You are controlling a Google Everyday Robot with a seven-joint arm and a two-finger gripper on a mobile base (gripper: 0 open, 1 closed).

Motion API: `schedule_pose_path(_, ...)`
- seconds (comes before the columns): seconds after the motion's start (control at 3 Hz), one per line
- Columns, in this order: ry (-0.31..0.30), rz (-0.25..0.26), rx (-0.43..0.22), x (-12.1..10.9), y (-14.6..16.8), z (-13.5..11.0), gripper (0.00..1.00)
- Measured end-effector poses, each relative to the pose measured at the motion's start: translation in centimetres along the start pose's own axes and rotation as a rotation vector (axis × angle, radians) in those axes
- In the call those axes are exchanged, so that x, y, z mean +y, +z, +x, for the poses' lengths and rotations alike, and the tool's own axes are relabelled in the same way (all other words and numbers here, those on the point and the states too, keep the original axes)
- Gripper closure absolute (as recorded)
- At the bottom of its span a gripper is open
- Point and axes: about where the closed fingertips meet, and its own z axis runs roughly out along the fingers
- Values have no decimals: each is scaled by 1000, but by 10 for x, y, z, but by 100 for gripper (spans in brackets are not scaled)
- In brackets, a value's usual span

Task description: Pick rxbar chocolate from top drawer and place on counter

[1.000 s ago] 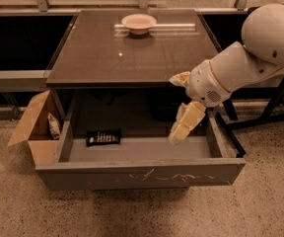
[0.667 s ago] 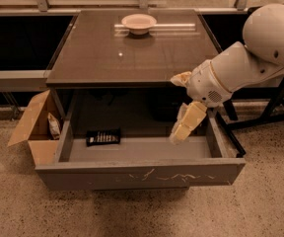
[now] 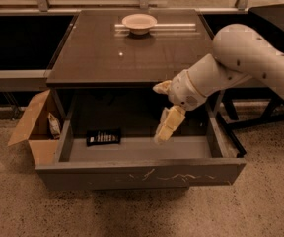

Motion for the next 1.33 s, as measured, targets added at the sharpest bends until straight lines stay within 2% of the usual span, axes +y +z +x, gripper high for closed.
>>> schedule_pose_path(0.67,-1,-58,8,-34,71,1,0)
schedule_pose_path(1.33,-37,-21,78,-45,129,-21,0)
